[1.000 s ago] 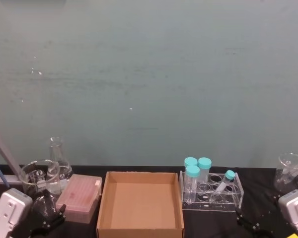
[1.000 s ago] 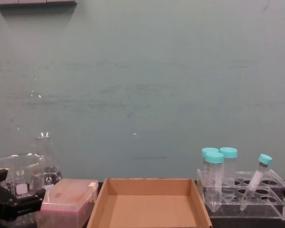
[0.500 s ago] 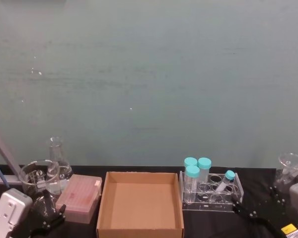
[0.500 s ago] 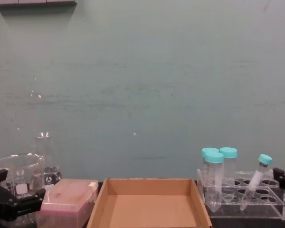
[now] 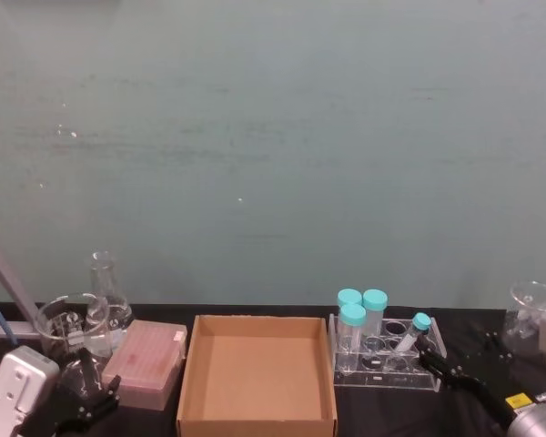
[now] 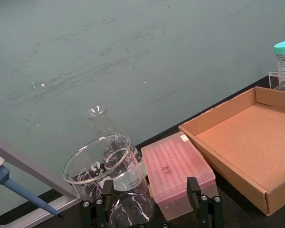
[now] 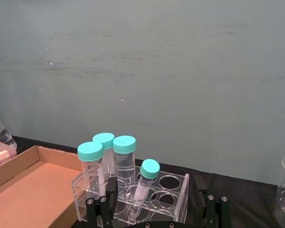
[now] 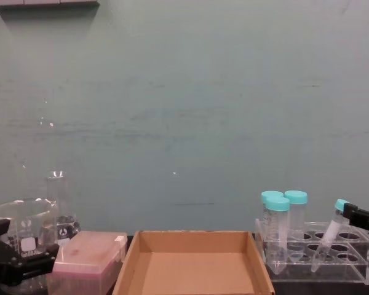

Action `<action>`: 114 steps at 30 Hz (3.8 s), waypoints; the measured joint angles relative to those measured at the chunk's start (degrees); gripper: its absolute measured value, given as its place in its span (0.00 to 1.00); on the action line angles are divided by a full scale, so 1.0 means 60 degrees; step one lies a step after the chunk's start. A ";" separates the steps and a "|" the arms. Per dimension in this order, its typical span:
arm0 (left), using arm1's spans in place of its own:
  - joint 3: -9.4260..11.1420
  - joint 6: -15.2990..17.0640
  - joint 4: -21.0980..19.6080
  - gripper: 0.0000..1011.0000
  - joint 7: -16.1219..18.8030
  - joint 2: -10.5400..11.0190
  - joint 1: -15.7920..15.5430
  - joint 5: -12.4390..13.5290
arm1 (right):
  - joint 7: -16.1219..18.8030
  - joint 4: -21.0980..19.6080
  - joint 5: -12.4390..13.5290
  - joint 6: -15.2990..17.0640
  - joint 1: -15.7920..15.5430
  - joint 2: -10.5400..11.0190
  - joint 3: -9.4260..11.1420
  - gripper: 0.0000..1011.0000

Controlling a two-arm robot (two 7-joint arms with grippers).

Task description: Use the right hand to move the test tube from the test tube rack into the box.

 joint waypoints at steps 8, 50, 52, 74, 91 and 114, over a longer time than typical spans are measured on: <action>0.0001 0.0000 0.0000 0.99 0.0000 0.0000 0.0000 0.0000 | 0.0259 0.0576 0.0042 0.0418 0.0525 -0.0303 0.0098 0.99; 0.0001 0.0000 0.0000 0.99 0.0000 -0.0001 0.0000 0.0000 | 0.1229 0.2027 -0.0537 0.1356 0.1665 -0.1304 0.0419 0.99; 0.0001 0.0000 0.0000 0.99 0.0000 0.0000 0.0000 0.0000 | 0.1212 0.2035 -0.0583 0.1310 0.1666 -0.1315 0.0420 0.99; 0.0000 0.0000 0.0000 0.99 0.0000 0.0000 0.0000 0.0000 | 0.1208 0.2019 -0.0526 0.1337 0.1661 -0.1293 0.0412 0.71; 0.0001 0.0000 0.0000 0.99 0.0001 0.0000 0.0000 0.0000 | 0.1208 0.2012 -0.0510 0.1350 0.1655 -0.1286 0.0412 0.27; 0.0001 0.0000 0.0000 0.99 0.0000 0.0000 0.0000 0.0001 | 0.1485 0.1010 -0.0703 0.1472 0.1325 -0.1317 0.0854 0.27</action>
